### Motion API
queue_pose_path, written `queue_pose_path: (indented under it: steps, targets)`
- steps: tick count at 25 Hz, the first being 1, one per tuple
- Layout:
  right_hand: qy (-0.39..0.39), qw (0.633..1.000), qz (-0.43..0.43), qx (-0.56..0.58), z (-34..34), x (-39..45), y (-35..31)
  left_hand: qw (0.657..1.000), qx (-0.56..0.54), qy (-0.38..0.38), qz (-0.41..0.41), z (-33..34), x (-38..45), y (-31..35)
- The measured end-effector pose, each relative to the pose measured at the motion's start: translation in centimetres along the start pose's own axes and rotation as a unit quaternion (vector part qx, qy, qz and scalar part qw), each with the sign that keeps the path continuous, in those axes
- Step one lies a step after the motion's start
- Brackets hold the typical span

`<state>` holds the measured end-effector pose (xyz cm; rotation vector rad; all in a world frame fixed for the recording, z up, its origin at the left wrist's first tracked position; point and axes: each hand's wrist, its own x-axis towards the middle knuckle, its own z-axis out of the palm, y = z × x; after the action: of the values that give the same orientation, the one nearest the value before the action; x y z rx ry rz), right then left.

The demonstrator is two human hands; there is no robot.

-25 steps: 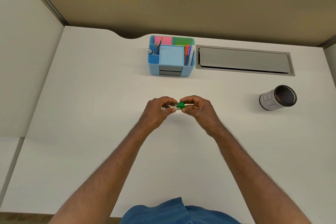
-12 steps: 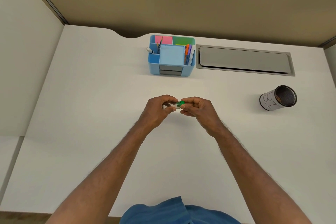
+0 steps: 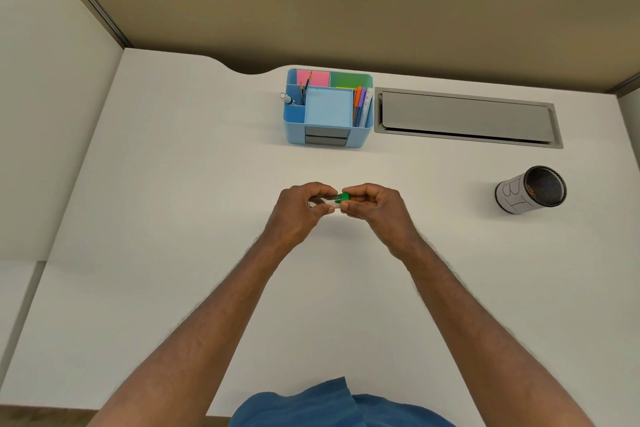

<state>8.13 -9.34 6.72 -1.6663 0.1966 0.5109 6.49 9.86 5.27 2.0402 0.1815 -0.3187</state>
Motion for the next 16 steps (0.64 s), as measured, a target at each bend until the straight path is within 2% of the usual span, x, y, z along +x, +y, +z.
queue_pose_path:
  steps: [9, 13, 16]
  targets:
    - [0.002, 1.000, 0.005, -0.001, 1.0, 1.9, -2.5, 0.998, -0.045, 0.036, 0.012, -1.0, 1.7, 0.9]
    - [0.053, 0.998, -0.025, -0.031, 1.5, 4.6, -5.5, 0.989, -0.085, 0.122, -0.018, -3.1, 4.2, 1.1]
    - [0.094, 0.991, -0.076, -0.052, 2.0, 7.5, -7.9, 0.964, -0.163, 0.196, -0.081, -4.7, 6.8, 1.0]
